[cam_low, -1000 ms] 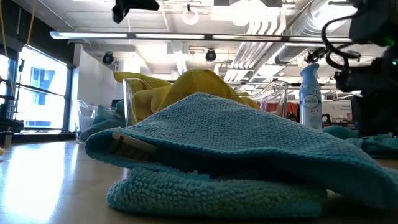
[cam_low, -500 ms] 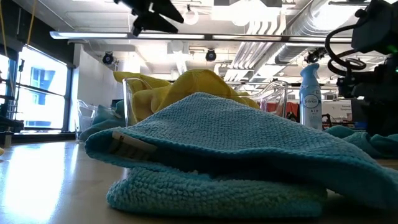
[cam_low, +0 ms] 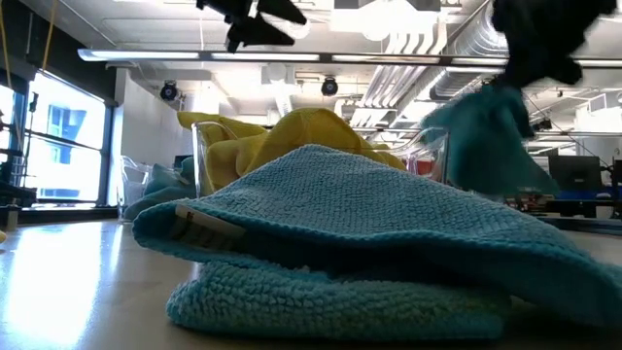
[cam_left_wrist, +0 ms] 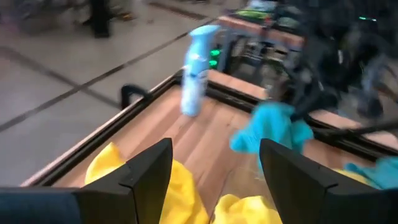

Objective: Sort microfiber towel by color & place in baskets
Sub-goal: Put the blue towel into the top transparent bin

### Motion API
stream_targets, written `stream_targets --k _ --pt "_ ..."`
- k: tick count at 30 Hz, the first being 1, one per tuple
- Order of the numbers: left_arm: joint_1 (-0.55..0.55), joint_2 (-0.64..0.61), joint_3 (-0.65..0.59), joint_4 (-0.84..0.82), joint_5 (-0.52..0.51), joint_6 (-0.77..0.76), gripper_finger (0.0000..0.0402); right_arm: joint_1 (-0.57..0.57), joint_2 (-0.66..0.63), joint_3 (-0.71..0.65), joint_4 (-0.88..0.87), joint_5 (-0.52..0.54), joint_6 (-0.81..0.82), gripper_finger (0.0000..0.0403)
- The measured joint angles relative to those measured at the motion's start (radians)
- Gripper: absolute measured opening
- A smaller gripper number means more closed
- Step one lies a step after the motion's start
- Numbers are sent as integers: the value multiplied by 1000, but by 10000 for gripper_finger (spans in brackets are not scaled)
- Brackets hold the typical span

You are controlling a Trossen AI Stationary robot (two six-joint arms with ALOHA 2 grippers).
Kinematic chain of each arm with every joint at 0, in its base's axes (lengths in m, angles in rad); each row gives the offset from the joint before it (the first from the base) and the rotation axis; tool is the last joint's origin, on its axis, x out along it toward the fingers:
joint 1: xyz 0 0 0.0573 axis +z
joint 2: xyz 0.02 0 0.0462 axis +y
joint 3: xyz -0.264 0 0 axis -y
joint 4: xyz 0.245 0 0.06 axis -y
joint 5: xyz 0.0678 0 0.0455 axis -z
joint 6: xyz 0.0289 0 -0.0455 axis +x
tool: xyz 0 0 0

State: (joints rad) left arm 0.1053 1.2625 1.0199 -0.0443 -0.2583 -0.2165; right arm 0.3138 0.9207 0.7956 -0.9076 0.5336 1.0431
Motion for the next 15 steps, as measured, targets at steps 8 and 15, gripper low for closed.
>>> stream_targets --k 8,15 --pt "-29 0 0 161 74 235 230 -78 64 314 162 76 -464 2" --pt "-28 0 0 225 73 271 230 -202 279 502 294 -43 -803 1"
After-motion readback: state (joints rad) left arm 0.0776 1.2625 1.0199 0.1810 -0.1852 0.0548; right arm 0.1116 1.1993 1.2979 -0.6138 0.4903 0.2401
